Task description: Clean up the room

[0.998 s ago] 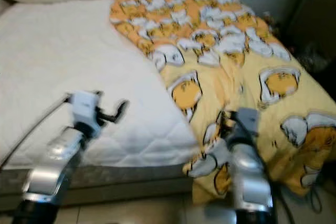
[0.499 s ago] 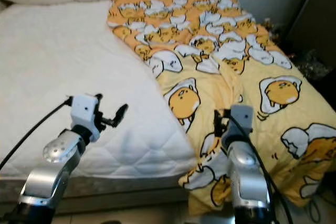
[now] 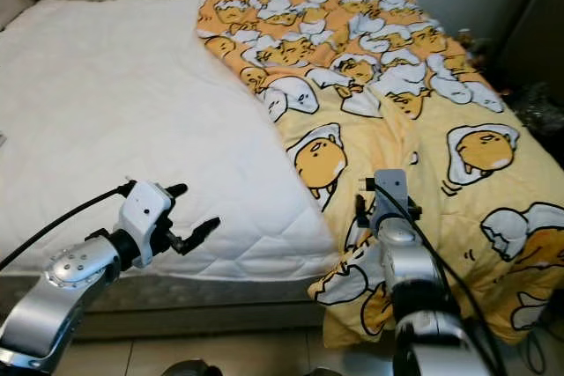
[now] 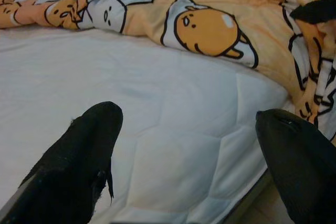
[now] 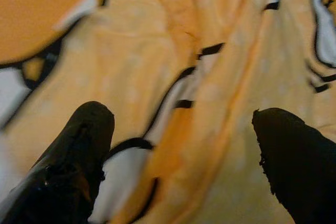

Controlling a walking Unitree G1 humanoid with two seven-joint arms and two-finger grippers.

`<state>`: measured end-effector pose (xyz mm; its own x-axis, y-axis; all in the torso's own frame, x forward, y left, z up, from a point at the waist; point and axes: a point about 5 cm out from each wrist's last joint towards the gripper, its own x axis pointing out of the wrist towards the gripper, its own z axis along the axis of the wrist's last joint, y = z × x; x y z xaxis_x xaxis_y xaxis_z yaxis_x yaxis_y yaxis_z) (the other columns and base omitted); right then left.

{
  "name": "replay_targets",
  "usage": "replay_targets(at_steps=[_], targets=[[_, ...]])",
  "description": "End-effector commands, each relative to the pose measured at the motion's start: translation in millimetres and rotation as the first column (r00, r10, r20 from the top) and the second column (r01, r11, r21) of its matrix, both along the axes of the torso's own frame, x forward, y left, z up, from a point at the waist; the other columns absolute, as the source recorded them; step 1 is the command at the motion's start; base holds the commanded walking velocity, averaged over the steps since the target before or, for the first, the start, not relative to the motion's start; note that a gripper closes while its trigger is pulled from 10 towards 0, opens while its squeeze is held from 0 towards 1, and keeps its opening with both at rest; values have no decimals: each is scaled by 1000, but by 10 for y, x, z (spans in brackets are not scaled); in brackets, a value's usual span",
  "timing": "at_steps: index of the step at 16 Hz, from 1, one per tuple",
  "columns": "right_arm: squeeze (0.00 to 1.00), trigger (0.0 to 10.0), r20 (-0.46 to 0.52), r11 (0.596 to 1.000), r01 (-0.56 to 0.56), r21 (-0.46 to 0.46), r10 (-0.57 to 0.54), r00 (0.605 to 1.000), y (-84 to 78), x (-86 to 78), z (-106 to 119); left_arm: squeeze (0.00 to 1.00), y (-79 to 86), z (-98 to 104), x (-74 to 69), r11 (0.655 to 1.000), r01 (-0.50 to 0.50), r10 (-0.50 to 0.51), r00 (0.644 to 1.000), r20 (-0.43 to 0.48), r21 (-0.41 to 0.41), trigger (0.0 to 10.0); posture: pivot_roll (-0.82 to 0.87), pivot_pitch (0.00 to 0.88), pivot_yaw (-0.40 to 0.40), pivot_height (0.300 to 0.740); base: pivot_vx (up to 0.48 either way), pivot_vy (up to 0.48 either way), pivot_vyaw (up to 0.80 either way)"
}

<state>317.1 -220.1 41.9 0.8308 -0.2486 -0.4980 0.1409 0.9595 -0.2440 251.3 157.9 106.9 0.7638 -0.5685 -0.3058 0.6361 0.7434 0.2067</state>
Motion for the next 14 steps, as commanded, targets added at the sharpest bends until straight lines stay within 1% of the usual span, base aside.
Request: replay_targets(at_steps=[1, 3, 4, 5, 6, 8, 14], targets=[[0, 10000, 9, 1000, 9, -28, -8, 1000, -27, 52, 36, 0, 13, 63, 10, 1000, 14, -14, 1000, 16, 7, 10000, 128, 74, 21, 740, 0, 0, 0], [0, 10000, -23, 999, 33, -28, -34, 999, -56, 49, -20, 0, 30, 82, 14, 1000, 13, -13, 1000, 15, 12, 10000, 139, 80, 21, 740, 0, 0, 0], [0, 4941, -40, 998, 59, -23, -60, 997, -88, 39, -59, 0, 37, 91, -2, 1000, 21, -22, 1000, 10, 20, 10000, 151, 85, 25, 740, 0, 0, 0], [0, 4431, -52, 997, 76, -17, -76, 996, -107, 31, -82, 0, 42, 97, -15, 999, 28, -28, 1000, 6, 25, 10000, 157, 88, 28, 740, 0, 0, 0], [0, 0, -50, 996, 87, 4, -87, 995, -111, 34, -90, 0, 51, 99, -27, 999, 33, -34, 999, 3, 28, 10000, 158, 88, 29, 740, 0, 0, 0], [0, 0, -42, 995, 102, 15, -101, 994, -124, 38, -87, 0, 73, 96, -36, 999, 36, -36, 999, -1, 34, 10000, 162, 86, 32, 740, 0, 0, 0], [0, 0, -22, 992, 118, 40, -117, 993, -160, 46, -82, 0, 48, 93, -10, 999, 37, -37, 999, 2, 33, 10000, 150, 76, 32, 740, 0, 0, 0]])
